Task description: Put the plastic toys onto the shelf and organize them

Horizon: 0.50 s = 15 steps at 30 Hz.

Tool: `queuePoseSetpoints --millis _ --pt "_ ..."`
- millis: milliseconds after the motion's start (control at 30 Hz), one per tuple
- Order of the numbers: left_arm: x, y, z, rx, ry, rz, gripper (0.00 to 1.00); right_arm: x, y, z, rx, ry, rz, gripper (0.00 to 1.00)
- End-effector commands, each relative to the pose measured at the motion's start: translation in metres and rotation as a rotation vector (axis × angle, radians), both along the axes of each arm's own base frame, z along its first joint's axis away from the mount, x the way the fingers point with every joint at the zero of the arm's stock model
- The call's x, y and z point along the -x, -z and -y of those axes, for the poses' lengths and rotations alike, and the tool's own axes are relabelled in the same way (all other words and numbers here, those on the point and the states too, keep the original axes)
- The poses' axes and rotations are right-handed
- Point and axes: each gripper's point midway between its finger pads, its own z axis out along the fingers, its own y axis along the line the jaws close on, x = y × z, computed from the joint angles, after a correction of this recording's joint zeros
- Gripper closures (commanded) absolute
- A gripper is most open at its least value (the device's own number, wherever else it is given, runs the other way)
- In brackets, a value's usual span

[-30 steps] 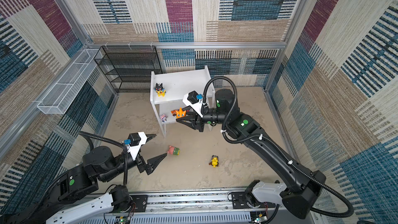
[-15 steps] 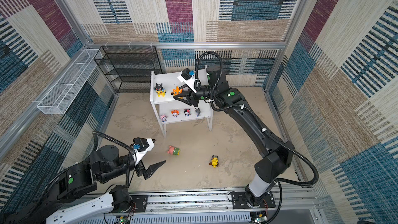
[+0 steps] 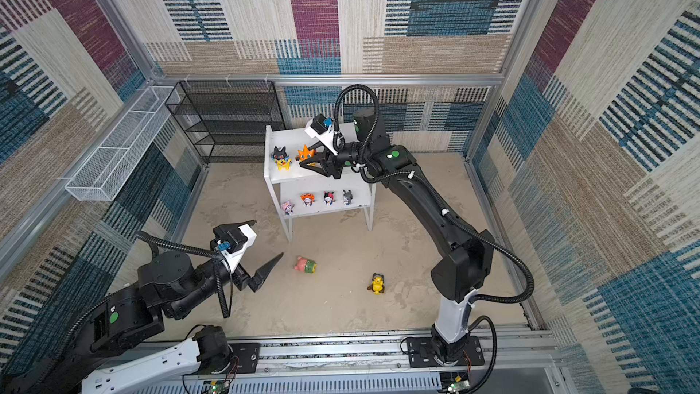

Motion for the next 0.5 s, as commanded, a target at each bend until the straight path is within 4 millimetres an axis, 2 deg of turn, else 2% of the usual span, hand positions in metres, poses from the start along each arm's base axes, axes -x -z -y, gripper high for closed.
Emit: queuePoseSetpoints --millis 0,133,467 --pt "-0.02 -0.031 -0.012 0.021 -0.141 0.114 0.01 -0.003 -0.004 -0.002 -0.011 -0.012 0.005 0.71" --pt "-0.028 -0.038 -0.008 -0.01 -0.164 0.159 0.01 -0.01 -0.002 -0.004 -0.014 -0.007 0.007 0.71" --pt "-0.023 -0.033 -0.007 0.015 -0.131 0.171 0.01 -0.014 0.007 -0.007 0.013 -0.039 -0.004 0.69"
